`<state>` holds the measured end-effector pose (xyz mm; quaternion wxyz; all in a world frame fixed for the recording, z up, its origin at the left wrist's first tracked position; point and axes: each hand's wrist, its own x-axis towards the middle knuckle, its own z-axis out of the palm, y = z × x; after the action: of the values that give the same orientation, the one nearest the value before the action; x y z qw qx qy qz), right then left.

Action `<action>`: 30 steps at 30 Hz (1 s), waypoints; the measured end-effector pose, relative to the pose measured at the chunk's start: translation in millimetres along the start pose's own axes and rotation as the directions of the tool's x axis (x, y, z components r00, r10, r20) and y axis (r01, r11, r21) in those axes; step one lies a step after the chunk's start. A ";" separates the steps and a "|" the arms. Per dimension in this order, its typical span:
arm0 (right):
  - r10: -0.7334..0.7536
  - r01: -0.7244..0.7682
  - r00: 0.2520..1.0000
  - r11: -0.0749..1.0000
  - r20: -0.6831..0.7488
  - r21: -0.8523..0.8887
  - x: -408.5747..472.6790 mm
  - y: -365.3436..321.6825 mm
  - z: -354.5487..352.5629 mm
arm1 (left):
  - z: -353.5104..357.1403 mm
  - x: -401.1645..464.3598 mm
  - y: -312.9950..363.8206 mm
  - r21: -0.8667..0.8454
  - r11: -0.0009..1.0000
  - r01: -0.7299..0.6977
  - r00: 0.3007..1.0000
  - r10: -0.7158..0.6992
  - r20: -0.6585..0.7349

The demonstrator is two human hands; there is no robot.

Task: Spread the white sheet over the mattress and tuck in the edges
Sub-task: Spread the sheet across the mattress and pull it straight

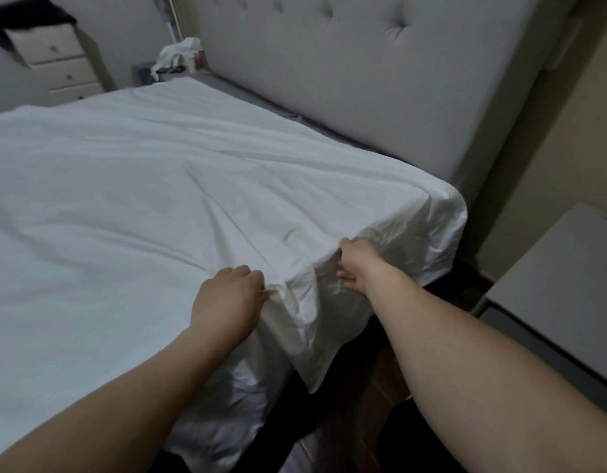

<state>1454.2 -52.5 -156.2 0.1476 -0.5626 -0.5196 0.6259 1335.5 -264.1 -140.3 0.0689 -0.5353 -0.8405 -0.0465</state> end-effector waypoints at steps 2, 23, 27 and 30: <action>-0.022 0.022 1.000 1.000 -0.012 0.020 4.7 -1.1 2.0 | 1.0 6.8 -0.3 -0.011 1.000 0.017 0.999 -0.017 0.030; -0.018 0.080 0.993 0.825 0.114 -0.560 -1.3 16.4 -24.4 | -44.9 -8.8 -11.0 0.042 0.997 -0.058 0.775 0.019 0.631; 0.082 0.075 0.983 0.648 0.167 -0.758 -5.3 25.9 -33.3 | -37.8 -3.3 -4.4 -0.075 0.994 0.080 0.948 -0.053 0.314; -0.101 0.048 0.994 0.697 -0.032 -0.716 8.9 17.0 -45.2 | -28.3 1.2 -1.2 -0.146 0.987 0.068 0.990 -0.049 0.131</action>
<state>1496.8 -30.8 -167.2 -0.0387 -0.5753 -0.7384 0.3497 1335.8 -267.8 -112.2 -0.0264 -0.5159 -0.8527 -0.0775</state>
